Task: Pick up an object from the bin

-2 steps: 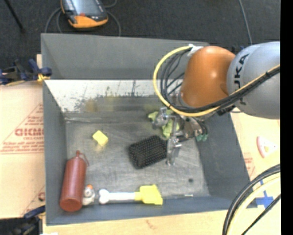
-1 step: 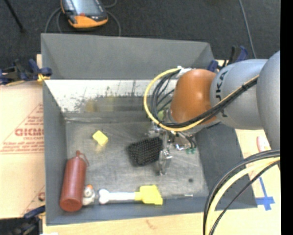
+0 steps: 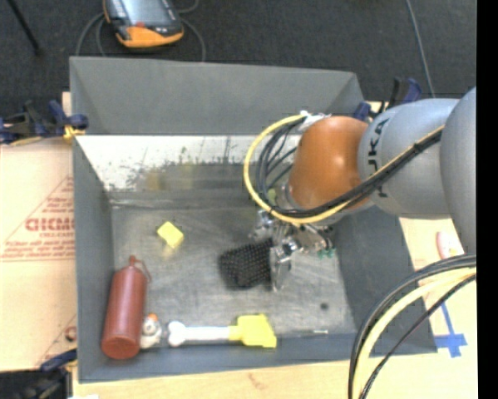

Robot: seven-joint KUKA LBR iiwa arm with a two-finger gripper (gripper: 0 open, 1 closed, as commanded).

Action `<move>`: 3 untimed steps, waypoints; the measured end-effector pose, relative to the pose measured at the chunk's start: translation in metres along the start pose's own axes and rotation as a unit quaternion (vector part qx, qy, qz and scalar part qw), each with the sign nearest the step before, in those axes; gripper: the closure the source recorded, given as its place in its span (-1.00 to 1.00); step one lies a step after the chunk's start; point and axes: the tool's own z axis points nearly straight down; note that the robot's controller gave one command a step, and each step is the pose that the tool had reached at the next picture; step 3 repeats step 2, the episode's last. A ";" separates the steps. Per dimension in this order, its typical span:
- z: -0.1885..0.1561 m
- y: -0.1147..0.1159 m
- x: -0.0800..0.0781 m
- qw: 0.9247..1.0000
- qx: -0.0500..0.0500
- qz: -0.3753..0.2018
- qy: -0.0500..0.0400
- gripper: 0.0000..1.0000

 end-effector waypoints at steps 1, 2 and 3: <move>0.000 0.000 0.000 1.000 0.000 0.000 0.000 1.00; -0.003 0.000 0.000 1.000 0.000 0.000 0.002 1.00; -0.003 0.000 0.000 1.000 0.000 0.000 0.002 1.00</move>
Offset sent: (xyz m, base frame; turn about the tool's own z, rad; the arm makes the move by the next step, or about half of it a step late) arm 0.0000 0.0001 0.0313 0.0002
